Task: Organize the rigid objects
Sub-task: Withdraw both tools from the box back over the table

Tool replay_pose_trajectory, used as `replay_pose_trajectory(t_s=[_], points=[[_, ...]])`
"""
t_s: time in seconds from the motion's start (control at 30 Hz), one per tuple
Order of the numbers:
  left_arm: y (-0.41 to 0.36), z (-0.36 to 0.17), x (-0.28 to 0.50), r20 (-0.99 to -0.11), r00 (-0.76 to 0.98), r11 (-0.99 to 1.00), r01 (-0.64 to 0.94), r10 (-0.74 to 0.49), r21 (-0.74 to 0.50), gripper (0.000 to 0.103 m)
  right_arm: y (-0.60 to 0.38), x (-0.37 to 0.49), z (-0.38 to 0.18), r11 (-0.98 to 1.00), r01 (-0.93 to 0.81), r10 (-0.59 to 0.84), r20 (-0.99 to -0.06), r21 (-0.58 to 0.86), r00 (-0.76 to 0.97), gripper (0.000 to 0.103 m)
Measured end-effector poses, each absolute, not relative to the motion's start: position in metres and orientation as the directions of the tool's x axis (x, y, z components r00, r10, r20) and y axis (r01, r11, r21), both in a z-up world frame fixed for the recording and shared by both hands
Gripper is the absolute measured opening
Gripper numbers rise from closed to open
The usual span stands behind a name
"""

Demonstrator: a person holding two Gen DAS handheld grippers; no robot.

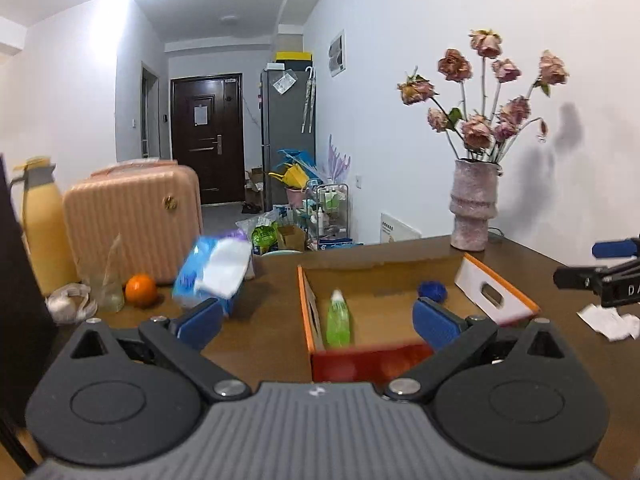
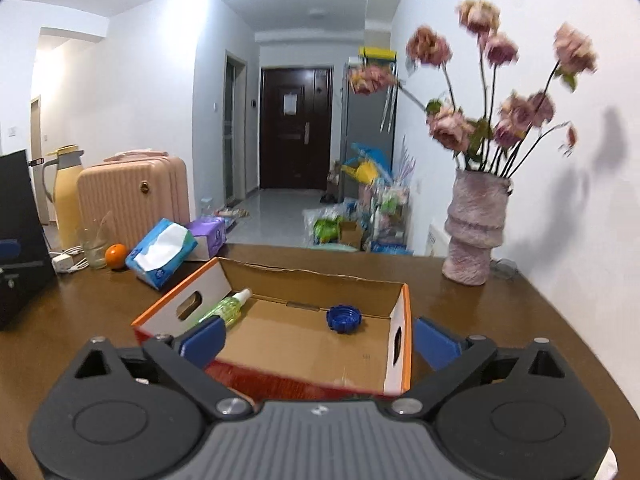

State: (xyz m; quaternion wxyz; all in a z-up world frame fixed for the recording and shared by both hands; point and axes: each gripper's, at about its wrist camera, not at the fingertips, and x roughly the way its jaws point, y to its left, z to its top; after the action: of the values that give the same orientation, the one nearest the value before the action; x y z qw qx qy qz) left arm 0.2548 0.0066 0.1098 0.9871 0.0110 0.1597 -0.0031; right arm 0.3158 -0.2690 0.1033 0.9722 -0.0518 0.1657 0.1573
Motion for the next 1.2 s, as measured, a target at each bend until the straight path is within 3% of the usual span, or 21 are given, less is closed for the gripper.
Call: replay_pose_trajectory(t_s=[0.2, 0.4, 0.6, 1.2], points=[[0.000, 0.062, 0.182, -0.320, 0.947, 1.000, 0.023, -0.027, -0.015, 0.103, -0.263, 0.224, 0.064, 0.945, -0.318, 0.298, -0.200, -0.079, 0.933, 0.103], [-0.003, 0.043, 0.116, -0.273, 0.962, 1.000, 0.019, -0.021, -0.007, 0.103, -0.267, 0.152, 0.022, 0.956, -0.290, 0.292, -0.152, 0.033, 0.944, 0.103], [-0.011, 0.034, 0.099, -0.306, 0.952, 1.000, 0.025, -0.021, 0.008, 0.103, -0.271, 0.116, 0.008, 0.966, -0.256, 0.258, -0.090, 0.039, 0.962, 0.103], [-0.014, 0.016, 0.121, -0.370, 0.929, 1.000, -0.012, 0.009, -0.004, 0.103, -0.265, 0.113, -0.015, 0.962, -0.271, 0.270, -0.160, 0.019, 0.949, 0.103]])
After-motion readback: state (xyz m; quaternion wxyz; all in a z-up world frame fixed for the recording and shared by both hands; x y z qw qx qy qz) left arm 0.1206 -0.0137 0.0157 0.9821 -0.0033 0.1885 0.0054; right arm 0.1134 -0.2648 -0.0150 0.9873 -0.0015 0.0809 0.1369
